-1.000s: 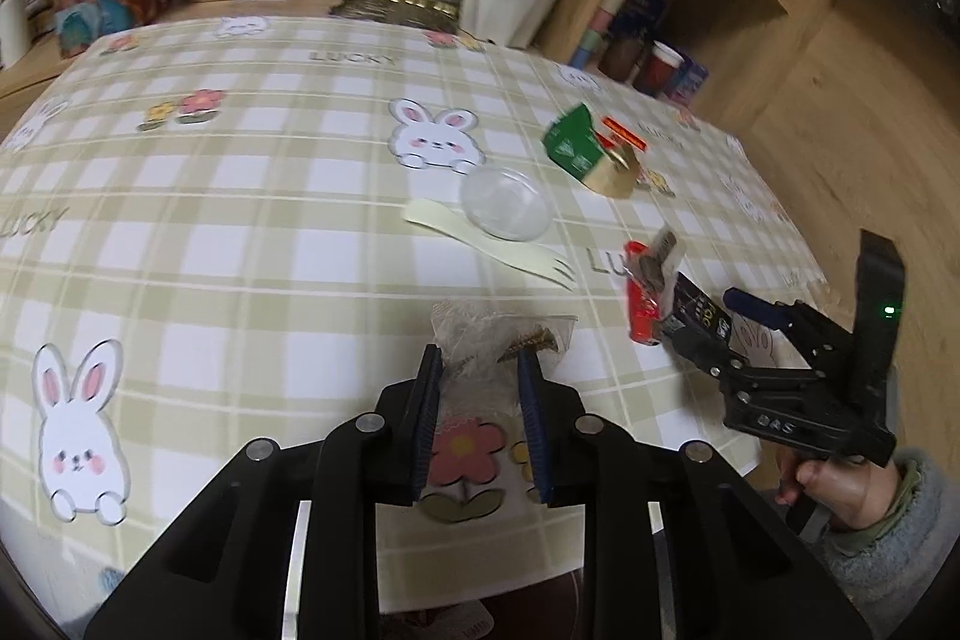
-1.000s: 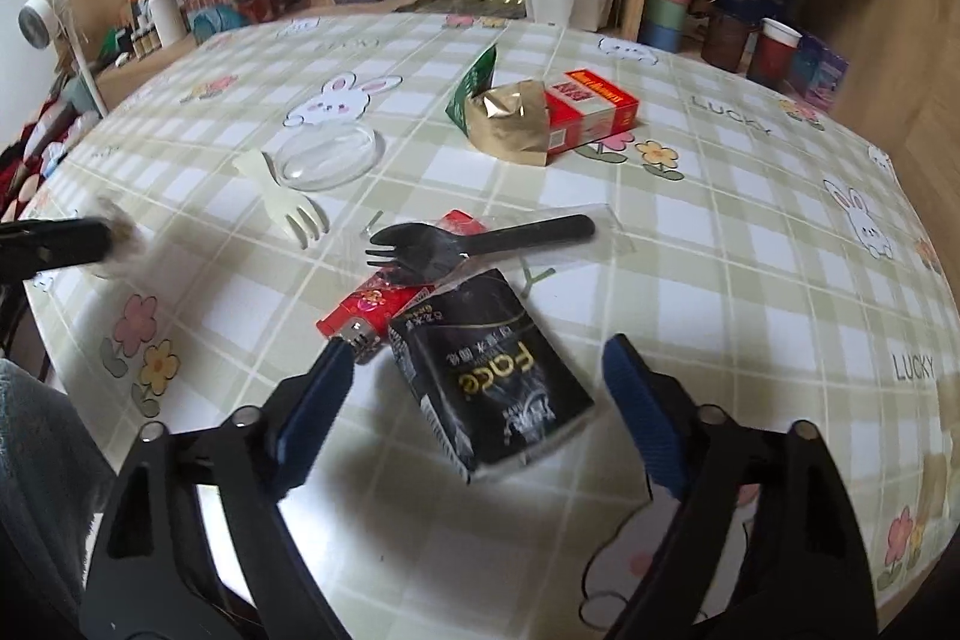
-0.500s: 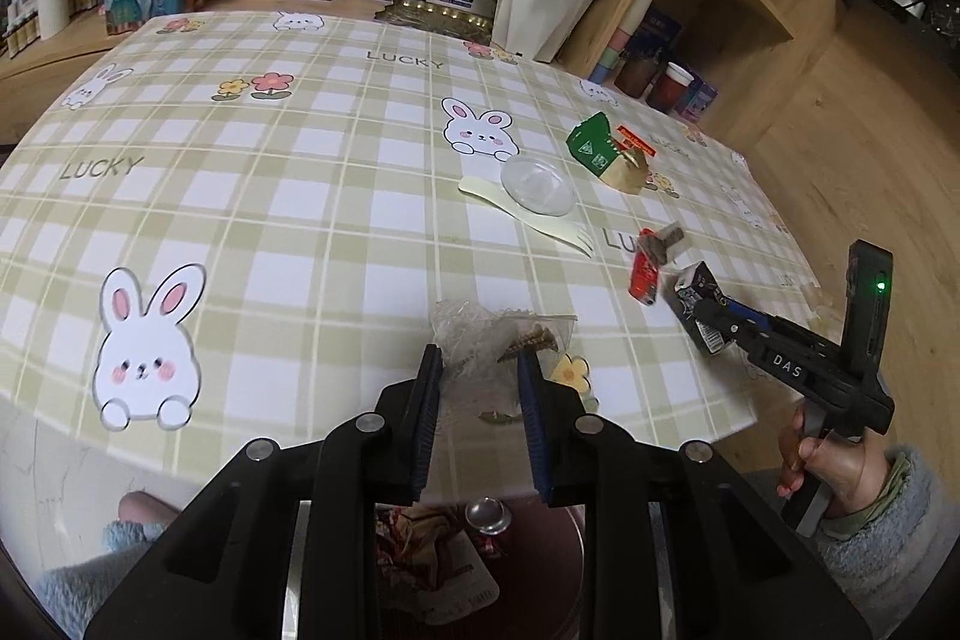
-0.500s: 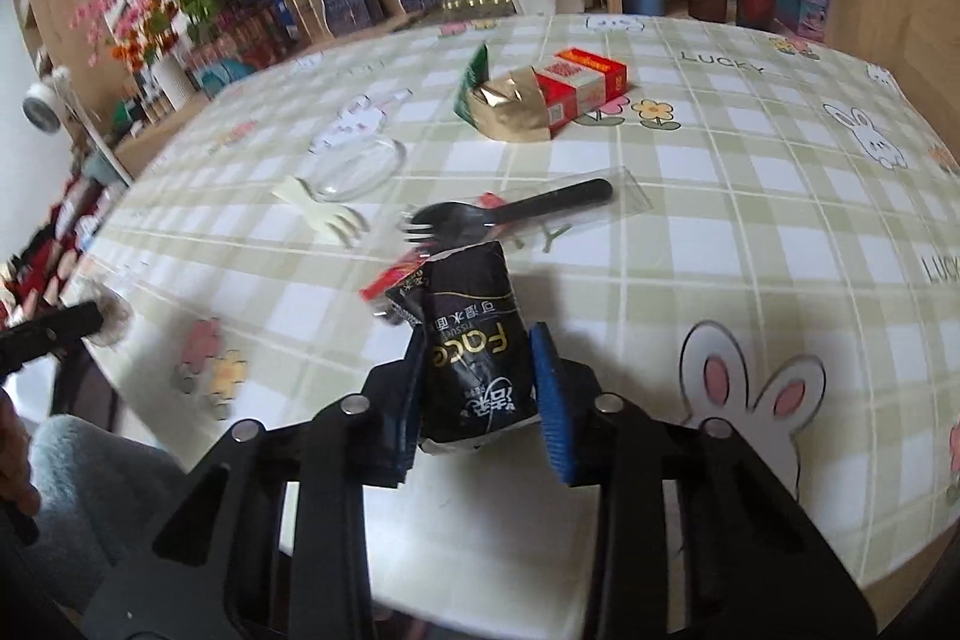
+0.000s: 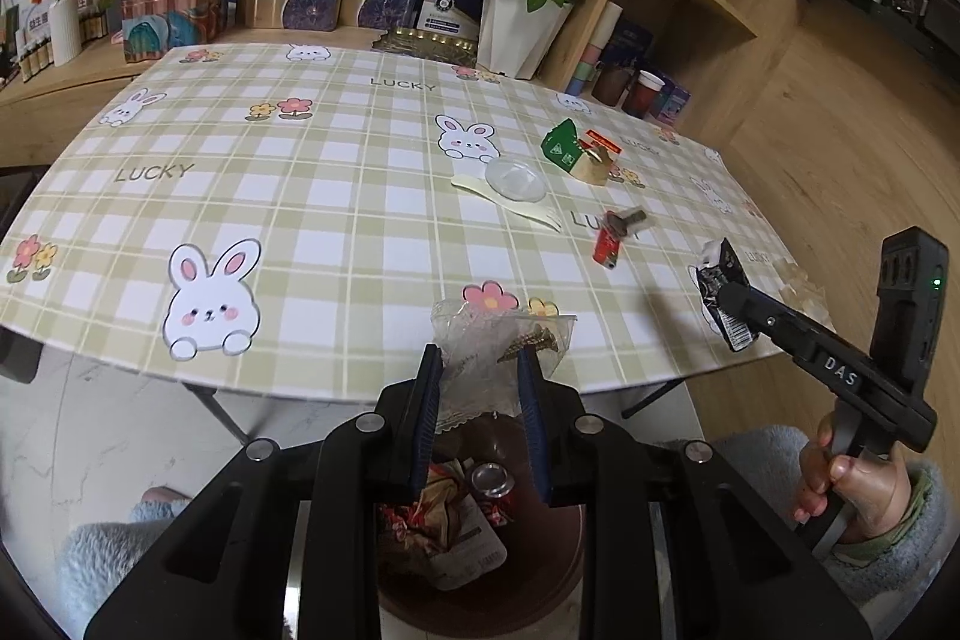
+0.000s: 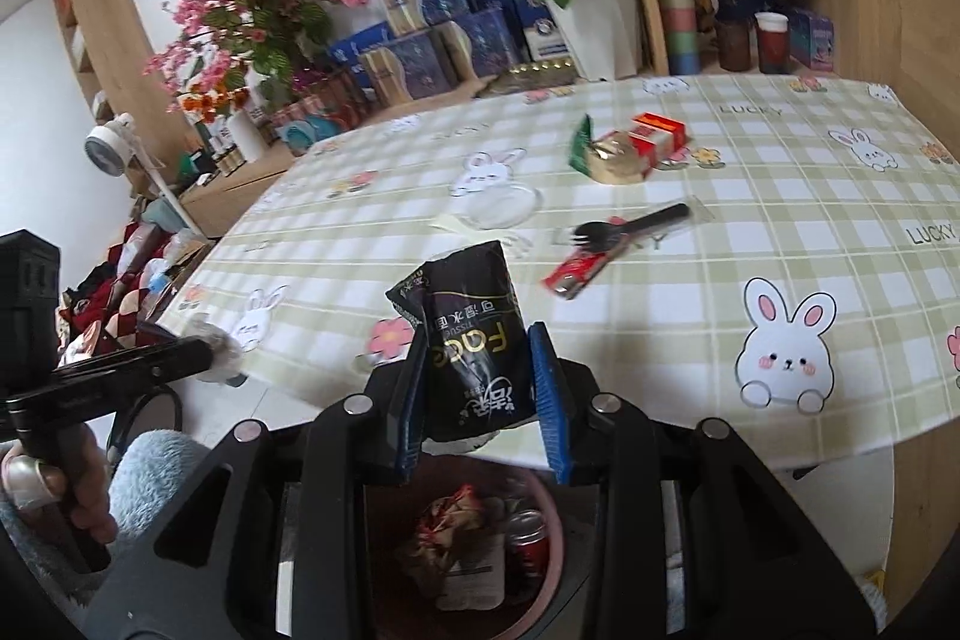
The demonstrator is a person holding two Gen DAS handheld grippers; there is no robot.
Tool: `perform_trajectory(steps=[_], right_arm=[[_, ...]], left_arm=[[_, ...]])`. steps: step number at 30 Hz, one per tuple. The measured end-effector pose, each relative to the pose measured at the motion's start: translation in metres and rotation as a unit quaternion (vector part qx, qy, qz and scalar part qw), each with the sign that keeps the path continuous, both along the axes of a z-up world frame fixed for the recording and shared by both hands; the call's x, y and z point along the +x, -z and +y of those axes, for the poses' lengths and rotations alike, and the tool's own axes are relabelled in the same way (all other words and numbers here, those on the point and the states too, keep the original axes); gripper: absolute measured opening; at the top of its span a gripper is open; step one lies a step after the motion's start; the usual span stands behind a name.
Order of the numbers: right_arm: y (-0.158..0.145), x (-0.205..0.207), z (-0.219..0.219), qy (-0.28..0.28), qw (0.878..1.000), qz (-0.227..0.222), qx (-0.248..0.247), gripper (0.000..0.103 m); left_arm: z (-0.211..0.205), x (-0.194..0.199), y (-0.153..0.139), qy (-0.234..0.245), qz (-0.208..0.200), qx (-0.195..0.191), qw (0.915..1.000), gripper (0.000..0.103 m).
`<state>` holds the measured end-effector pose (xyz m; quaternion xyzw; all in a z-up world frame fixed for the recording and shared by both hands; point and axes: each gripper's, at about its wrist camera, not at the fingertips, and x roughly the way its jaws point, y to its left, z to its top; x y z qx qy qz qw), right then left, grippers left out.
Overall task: Collect trash
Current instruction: 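Grasp the black Face snack bag with the right gripper while the left lifts the plastic wrapper, then release the plastic wrapper into the bin with the left gripper while the right carries the black bag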
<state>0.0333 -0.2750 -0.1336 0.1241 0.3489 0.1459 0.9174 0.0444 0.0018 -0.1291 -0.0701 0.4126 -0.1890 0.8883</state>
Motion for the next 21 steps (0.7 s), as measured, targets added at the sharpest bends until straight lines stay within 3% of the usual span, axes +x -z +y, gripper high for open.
perform_trajectory(steps=[11,21], right_arm=[[-0.014,-0.032,0.022,-0.017,1.000,-0.014,-0.004,0.035],[-0.010,-0.039,0.034,-0.028,0.999,-0.010,-0.012,0.035]], left_arm=[[0.005,-0.041,0.015,0.021,0.022,0.011,0.9995,0.025],[0.001,-0.043,0.030,0.027,0.044,0.017,0.9986,0.026]])
